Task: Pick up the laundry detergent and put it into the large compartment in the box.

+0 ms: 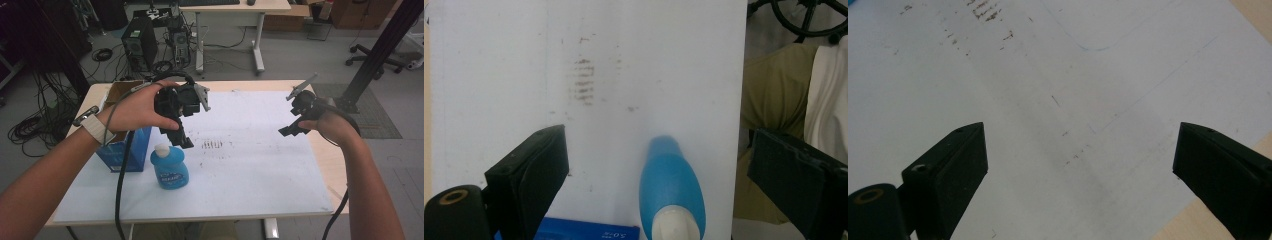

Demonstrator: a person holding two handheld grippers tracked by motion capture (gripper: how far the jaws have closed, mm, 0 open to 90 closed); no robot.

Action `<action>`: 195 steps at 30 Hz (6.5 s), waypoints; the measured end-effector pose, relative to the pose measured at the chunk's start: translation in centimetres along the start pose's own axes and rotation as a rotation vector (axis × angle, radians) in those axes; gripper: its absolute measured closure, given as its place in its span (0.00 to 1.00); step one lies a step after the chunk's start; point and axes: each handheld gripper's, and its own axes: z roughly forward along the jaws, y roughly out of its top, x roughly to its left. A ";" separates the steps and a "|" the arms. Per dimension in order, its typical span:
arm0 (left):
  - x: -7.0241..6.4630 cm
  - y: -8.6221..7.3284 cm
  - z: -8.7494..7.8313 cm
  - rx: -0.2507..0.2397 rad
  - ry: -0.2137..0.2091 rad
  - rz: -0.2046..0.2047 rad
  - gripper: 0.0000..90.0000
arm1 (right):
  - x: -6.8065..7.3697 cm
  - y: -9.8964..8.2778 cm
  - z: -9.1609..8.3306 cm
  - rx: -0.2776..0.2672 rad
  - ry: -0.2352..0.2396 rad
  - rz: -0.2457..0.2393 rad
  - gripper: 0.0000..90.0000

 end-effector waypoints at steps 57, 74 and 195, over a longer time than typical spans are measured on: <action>-0.8 -3.2 -1.1 0.037 0.005 -0.068 0.10 | 0.9 0.5 -0.2 -0.011 0.000 -0.016 0.08; -0.9 -4.2 -0.4 0.036 -0.002 -0.085 0.10 | 1.0 0.6 -0.3 -0.011 -0.002 -0.015 0.08; -0.8 -7.6 8.2 0.091 -0.049 -0.122 0.16 | 1.3 1.3 0.3 -0.006 0.001 -0.033 0.09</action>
